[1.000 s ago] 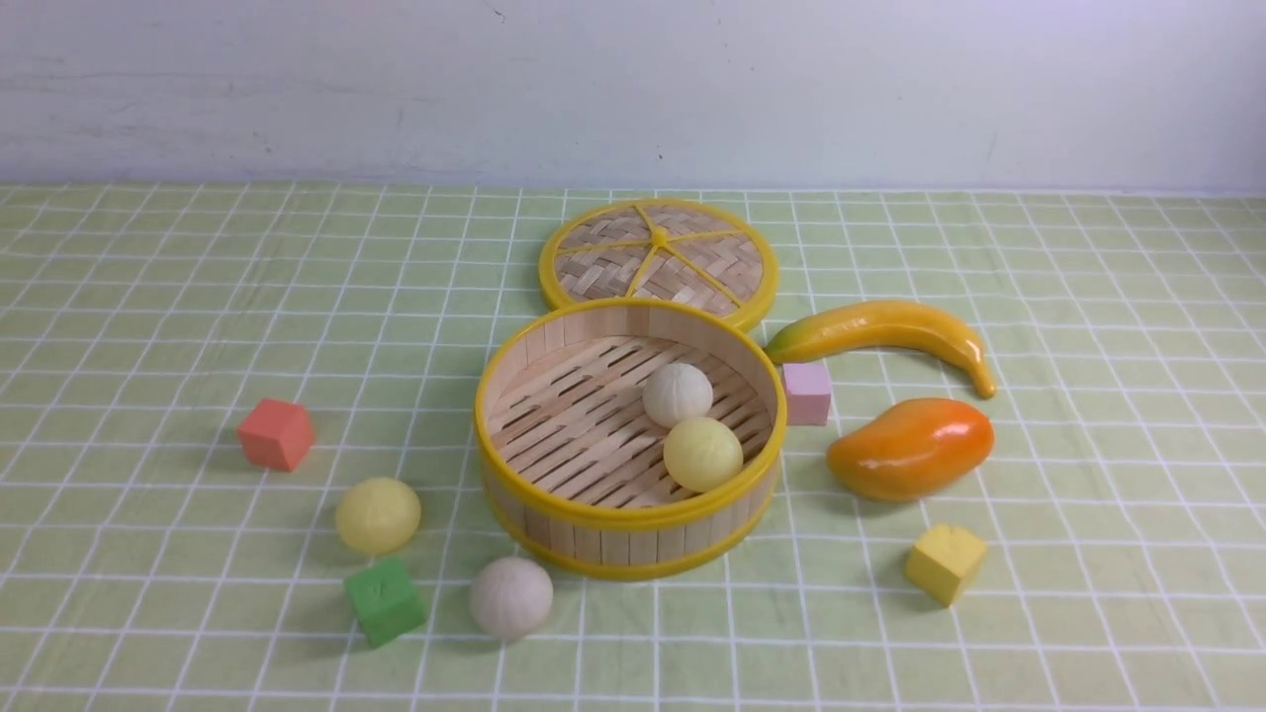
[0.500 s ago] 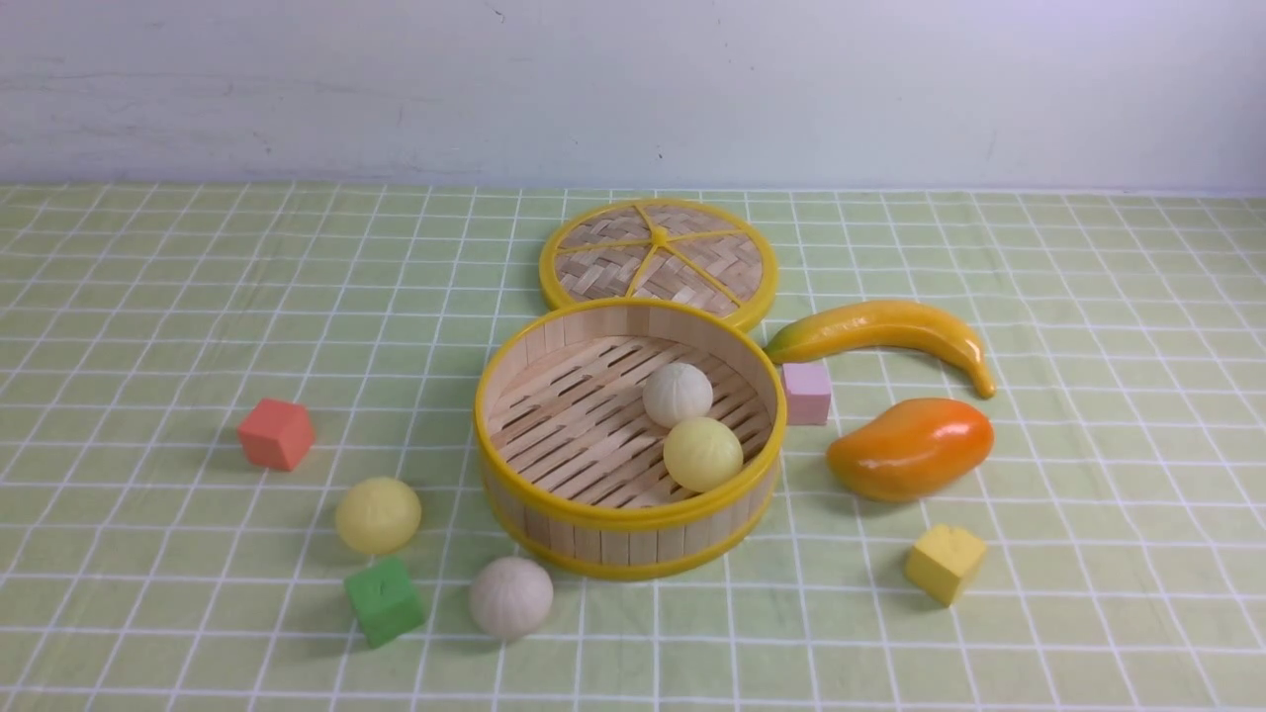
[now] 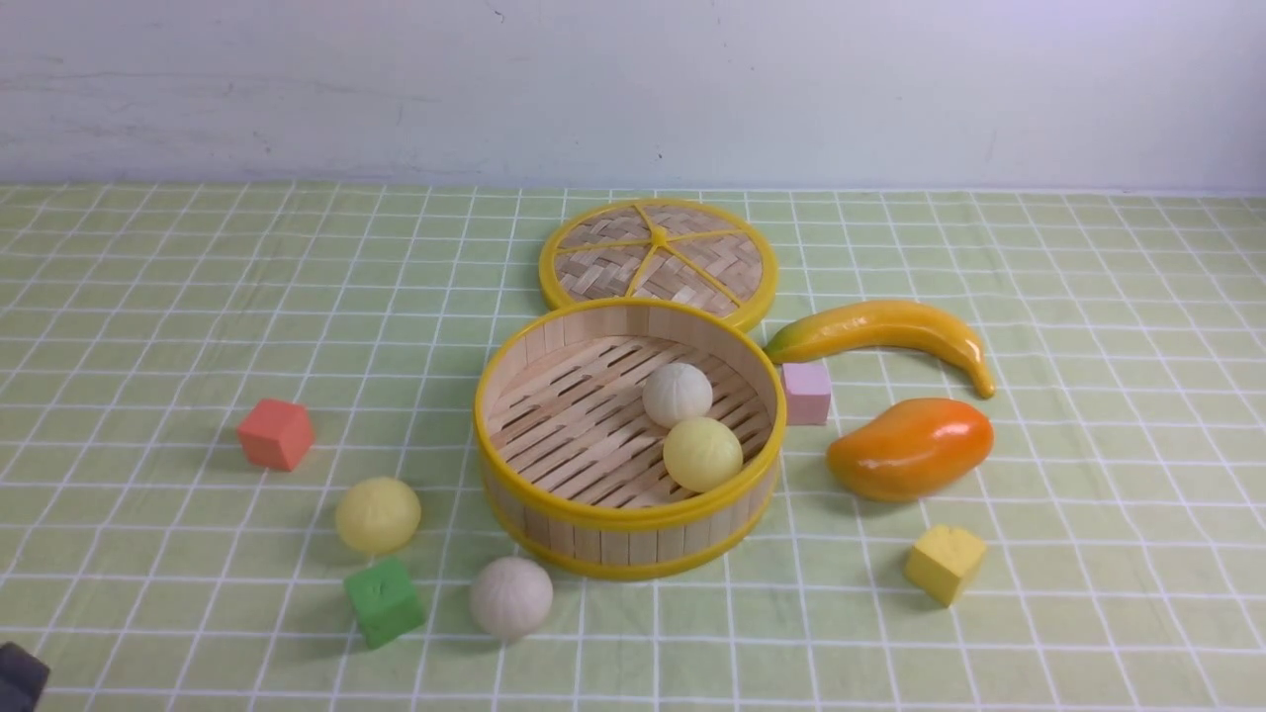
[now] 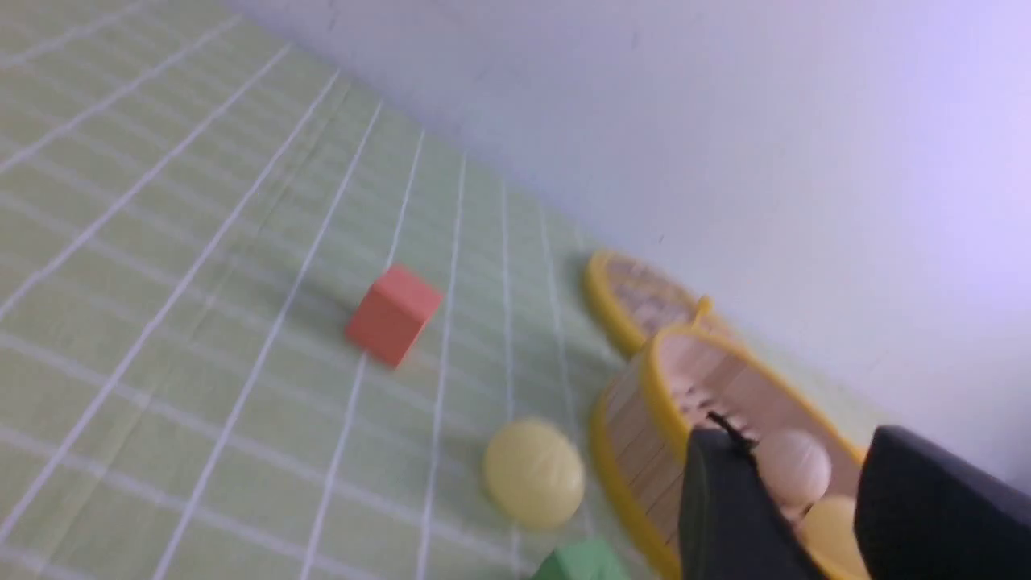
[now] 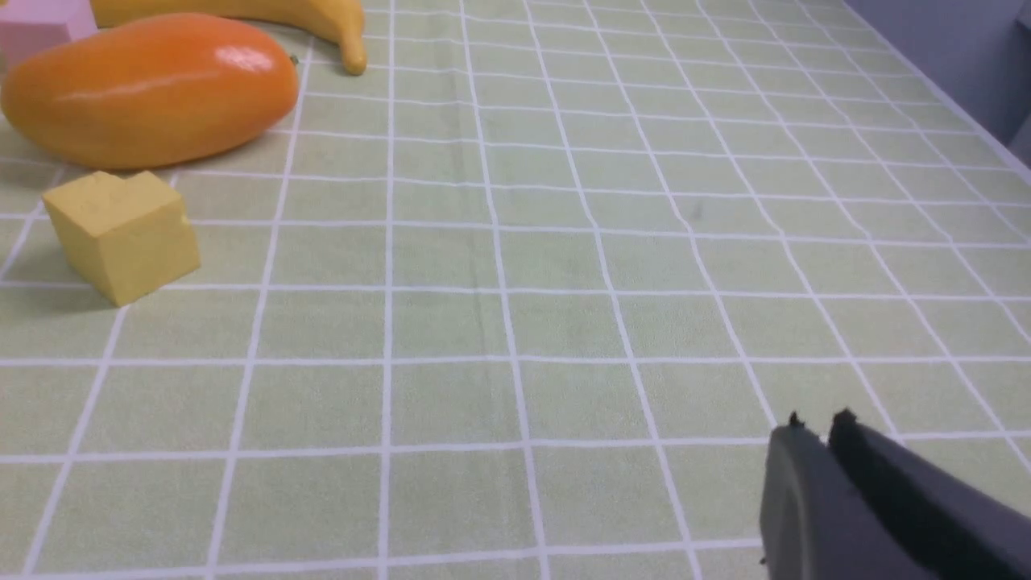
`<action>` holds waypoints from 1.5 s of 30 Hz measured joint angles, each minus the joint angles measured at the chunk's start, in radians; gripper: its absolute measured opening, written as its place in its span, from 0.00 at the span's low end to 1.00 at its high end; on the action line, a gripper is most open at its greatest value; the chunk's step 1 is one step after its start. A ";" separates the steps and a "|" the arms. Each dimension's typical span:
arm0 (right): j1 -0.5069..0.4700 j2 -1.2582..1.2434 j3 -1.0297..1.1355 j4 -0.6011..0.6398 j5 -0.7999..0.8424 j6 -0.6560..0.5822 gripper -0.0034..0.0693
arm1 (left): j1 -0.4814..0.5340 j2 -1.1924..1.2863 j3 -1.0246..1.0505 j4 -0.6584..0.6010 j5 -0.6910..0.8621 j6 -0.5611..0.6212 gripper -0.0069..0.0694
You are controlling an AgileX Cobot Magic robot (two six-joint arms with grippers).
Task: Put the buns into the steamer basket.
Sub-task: Use the left arm to grab a steamed stuffed bun
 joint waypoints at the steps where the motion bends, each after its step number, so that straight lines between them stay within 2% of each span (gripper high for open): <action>1: 0.000 0.000 0.000 0.000 0.000 0.000 0.11 | 0.000 0.000 0.000 0.002 -0.026 0.000 0.40; 5: 0.000 0.000 0.000 0.000 0.000 0.000 0.12 | 0.000 0.000 -0.002 0.032 -0.132 0.026 0.40; 8: 0.000 0.000 0.000 0.000 0.000 0.000 0.12 | 0.000 0.000 -0.032 0.032 -0.129 0.024 0.40; 17: 0.000 0.000 0.000 0.000 0.000 0.000 0.14 | 0.000 0.119 -0.360 0.009 -0.110 0.055 0.40; 21: 0.000 0.000 0.001 0.000 0.000 0.000 0.15 | 0.000 0.301 -0.514 -0.039 0.093 0.040 0.40; 26: 0.000 0.000 0.001 0.000 0.000 0.000 0.16 | 0.000 0.536 -0.544 -0.020 0.285 0.054 0.40; 32: 0.000 0.000 0.001 0.000 0.000 0.000 0.17 | 0.000 0.774 -0.546 0.038 0.287 0.062 0.40; 38: 0.000 0.000 0.001 0.000 0.000 0.000 0.18 | 0.000 0.997 -0.578 -0.040 0.269 0.004 0.40; 41: 0.000 0.000 0.001 0.000 0.000 0.000 0.18 | 0.000 1.095 -0.630 -0.081 0.313 0.000 0.40; 45: 0.000 0.000 0.001 0.000 0.000 0.000 0.19 | 0.000 1.218 -0.776 -0.092 0.448 0.034 0.40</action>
